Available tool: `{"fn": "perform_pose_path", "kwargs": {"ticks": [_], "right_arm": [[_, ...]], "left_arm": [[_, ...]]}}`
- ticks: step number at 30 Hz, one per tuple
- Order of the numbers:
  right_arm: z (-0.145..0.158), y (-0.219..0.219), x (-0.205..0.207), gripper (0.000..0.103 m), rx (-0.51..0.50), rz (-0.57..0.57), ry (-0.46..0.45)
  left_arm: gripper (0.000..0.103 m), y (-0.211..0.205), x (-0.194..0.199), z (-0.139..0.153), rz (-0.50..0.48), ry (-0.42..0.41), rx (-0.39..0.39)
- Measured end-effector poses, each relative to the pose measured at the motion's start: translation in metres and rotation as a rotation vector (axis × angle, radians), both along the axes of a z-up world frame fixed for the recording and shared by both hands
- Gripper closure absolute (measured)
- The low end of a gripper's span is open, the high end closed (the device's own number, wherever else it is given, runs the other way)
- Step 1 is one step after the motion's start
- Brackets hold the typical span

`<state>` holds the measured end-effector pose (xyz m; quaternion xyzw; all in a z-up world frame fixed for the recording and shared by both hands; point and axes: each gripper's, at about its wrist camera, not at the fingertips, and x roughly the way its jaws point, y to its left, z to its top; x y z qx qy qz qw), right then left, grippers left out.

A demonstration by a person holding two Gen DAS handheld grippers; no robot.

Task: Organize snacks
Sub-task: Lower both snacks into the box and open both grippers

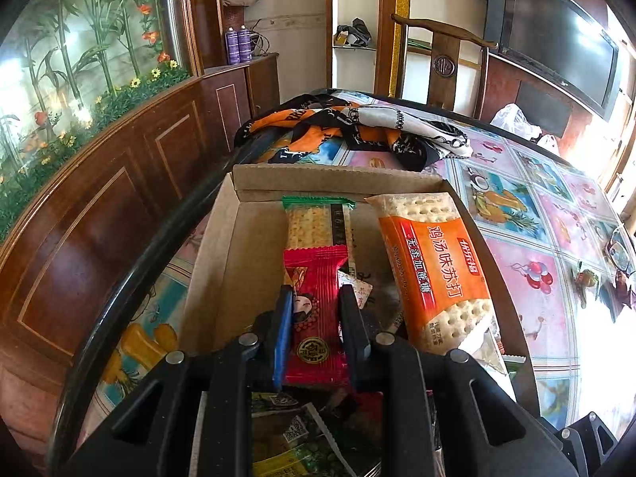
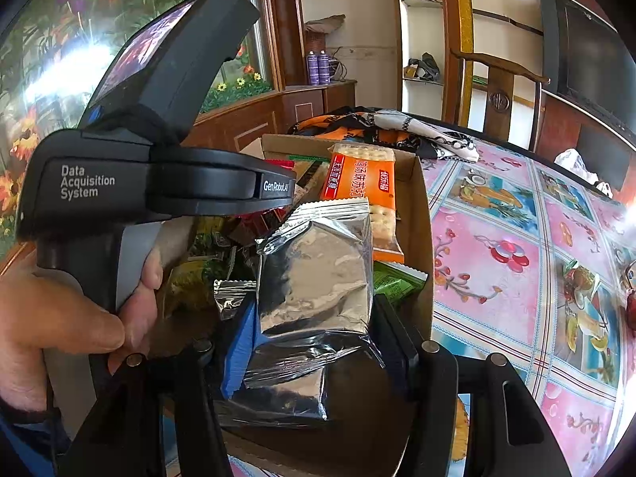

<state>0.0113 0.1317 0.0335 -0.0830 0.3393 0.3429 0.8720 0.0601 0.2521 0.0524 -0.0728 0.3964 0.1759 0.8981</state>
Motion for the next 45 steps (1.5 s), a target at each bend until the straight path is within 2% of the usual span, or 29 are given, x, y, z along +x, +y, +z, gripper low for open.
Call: {"fn": "perform_pose_path", "kwargs": {"ticks": [24, 31, 38, 45], "right_arm": [[-0.003, -0.001, -0.001, 0.038, -0.020, 0.001, -0.016], [-0.002, -0.001, -0.001, 0.038, -0.022, 0.001, -0.019], [-0.001, 0.000, -0.003, 0.036, -0.023, 0.005, -0.023], [-0.001, 0.001, -0.004, 0.035, -0.026, 0.008, -0.022]], "left_arm": [[0.058, -0.001, -0.004, 0.008, 0.019, -0.032, 0.036], [0.056, -0.002, -0.005, 0.009, 0.023, -0.040, 0.048], [0.049, -0.002, -0.006, 0.011, 0.029, -0.048, 0.062], [0.048, -0.002, -0.006, 0.011, 0.030, -0.050, 0.064]]}}
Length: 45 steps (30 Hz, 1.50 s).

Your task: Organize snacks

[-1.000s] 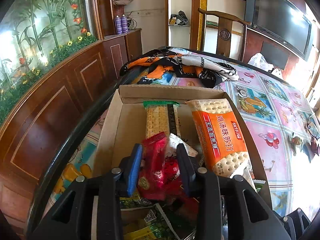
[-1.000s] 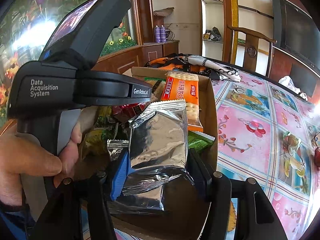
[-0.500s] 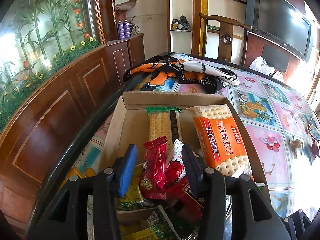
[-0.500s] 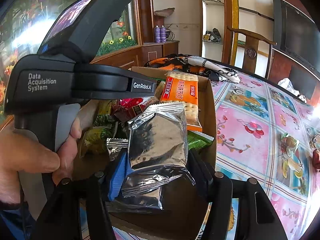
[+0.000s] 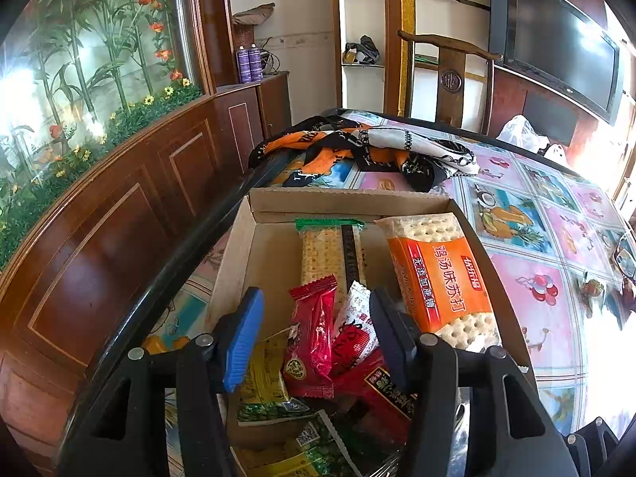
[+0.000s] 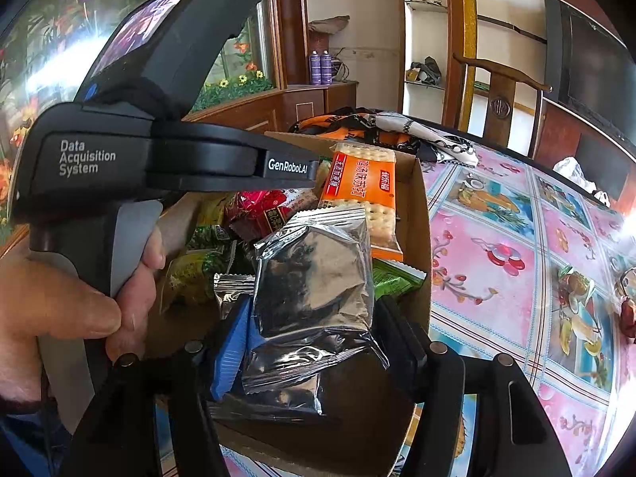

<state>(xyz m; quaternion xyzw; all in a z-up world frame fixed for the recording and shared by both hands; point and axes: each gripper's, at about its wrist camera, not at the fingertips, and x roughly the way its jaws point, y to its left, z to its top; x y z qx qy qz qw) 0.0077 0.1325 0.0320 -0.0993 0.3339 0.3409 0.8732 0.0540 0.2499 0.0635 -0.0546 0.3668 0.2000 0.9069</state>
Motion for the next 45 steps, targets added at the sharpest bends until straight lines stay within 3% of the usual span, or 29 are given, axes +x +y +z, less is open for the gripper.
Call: {"fn": "perform_pose_path", "kwargs": {"ticks": [16, 26, 45], "right_arm": [[0.005, -0.001, -0.004, 0.027, 0.008, 0.007, -0.024], [0.015, -0.011, -0.010, 0.014, 0.034, 0.004, -0.063], [0.030, -0.045, -0.009, 0.009, 0.117, -0.036, -0.048]], "left_arm": [[0.036, 0.001, -0.003, 0.004, 0.013, -0.021, 0.021], [0.028, 0.000, -0.004, 0.008, 0.017, -0.036, 0.030], [0.017, -0.012, -0.011, 0.021, 0.020, -0.118, 0.082]]}}
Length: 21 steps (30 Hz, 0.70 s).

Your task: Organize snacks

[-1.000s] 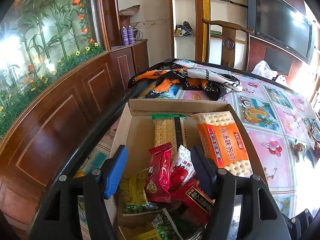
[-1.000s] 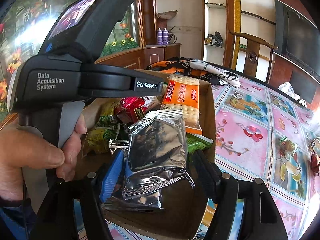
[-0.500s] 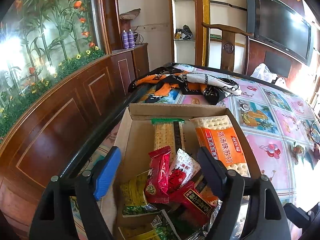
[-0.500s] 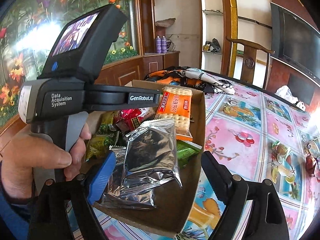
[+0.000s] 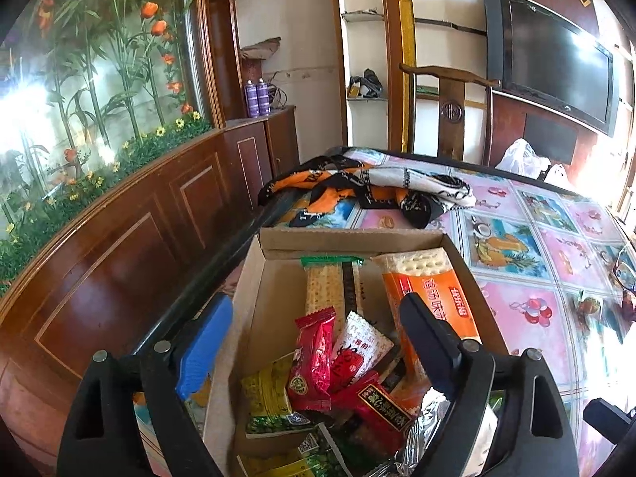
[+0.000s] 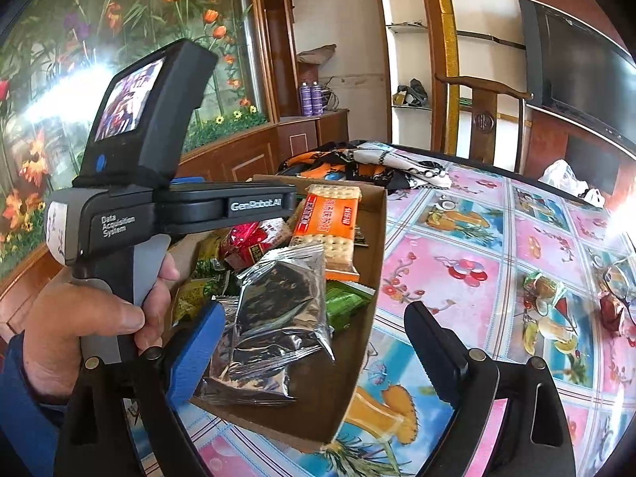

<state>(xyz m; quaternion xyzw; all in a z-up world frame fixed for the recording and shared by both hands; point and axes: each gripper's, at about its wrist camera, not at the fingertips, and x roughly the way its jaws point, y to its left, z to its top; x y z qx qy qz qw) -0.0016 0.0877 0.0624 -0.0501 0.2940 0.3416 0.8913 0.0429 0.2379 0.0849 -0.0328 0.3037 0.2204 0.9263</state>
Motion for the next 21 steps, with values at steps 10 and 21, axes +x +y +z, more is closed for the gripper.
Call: {"fn": "perform_pose_path", "kwargs": {"ticks": [10, 21], "right_arm": [[0.002, -0.018, 0.000, 0.007, 0.028, -0.038, 0.011], [0.005, -0.077, -0.021, 0.001, 0.092, -0.161, -0.032]], "left_arm": [[0.011, -0.009, -0.009, 0.009, 0.003, -0.080, 0.045], [0.000, -0.035, -0.067, 0.010, -0.031, -0.147, 0.004]]}}
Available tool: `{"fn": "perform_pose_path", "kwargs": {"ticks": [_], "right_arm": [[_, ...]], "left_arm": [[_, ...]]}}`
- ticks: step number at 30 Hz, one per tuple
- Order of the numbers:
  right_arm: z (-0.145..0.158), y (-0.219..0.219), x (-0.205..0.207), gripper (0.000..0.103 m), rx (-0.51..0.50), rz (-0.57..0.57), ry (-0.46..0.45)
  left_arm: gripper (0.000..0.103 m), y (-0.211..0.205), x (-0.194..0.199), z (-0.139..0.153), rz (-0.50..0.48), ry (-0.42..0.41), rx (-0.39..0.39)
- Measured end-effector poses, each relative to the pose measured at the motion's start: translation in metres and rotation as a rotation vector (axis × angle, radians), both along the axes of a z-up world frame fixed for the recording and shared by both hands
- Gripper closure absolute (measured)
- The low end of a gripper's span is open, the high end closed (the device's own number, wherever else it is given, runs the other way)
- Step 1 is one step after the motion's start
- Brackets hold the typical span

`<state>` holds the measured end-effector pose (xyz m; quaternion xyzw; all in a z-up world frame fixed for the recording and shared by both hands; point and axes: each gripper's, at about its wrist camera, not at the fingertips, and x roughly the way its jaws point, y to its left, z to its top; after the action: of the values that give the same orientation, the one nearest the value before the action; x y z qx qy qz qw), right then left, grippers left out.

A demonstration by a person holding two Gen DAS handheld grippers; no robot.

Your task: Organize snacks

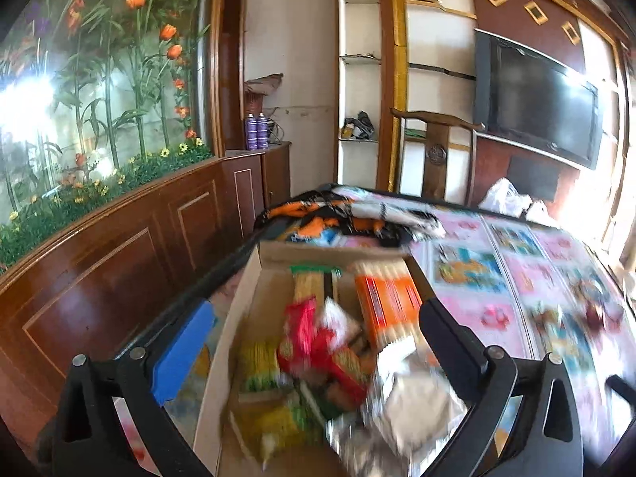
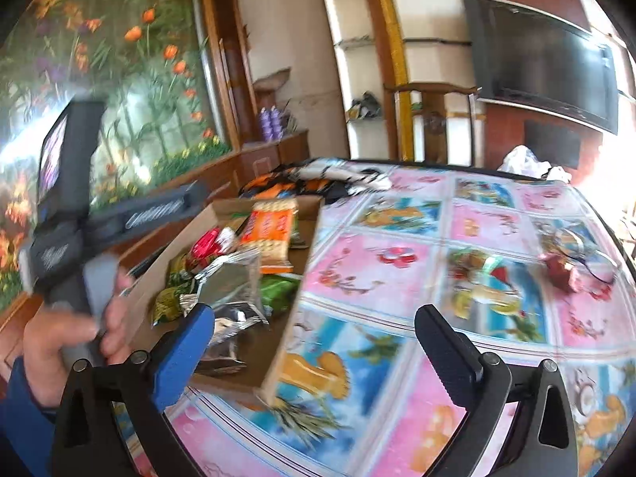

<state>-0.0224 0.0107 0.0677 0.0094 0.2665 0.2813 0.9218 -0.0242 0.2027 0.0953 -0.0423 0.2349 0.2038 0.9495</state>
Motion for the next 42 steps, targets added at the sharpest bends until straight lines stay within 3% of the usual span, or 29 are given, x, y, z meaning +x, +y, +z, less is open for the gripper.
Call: {"fn": "perform_pose_path", "kwargs": {"ticks": [8, 13, 17, 21, 26, 31, 42], "right_arm": [[-0.007, -0.051, -0.012, 0.001, 0.099, -0.046, 0.007], [-0.005, -0.039, -0.034, 0.001, -0.080, -0.087, -0.133], [-0.012, -0.023, -0.041, 0.001, -0.199, -0.046, -0.155], [-0.011, -0.024, -0.043, 0.001, -0.194, -0.040, -0.173], [-0.013, -0.025, -0.042, 0.001, -0.190, -0.046, -0.161], [-0.015, -0.023, -0.039, 0.001, -0.170, -0.005, -0.115], [-0.016, -0.015, -0.050, 0.001, -0.173, 0.057, -0.126]], "left_arm": [[0.000, -0.049, -0.040, -0.030, -0.033, 0.086, 0.127], [0.000, -0.052, -0.046, -0.032, -0.070, 0.069, 0.090], [0.000, -0.045, -0.050, -0.033, -0.006, 0.058, 0.066], [0.000, -0.047, -0.047, -0.036, 0.030, 0.116, 0.097], [0.000, -0.056, -0.051, -0.035, 0.011, 0.097, 0.152], [0.000, -0.051, -0.053, -0.036, 0.027, 0.101, 0.121], [0.000, -0.045, -0.049, -0.038, 0.049, 0.123, 0.110]]}}
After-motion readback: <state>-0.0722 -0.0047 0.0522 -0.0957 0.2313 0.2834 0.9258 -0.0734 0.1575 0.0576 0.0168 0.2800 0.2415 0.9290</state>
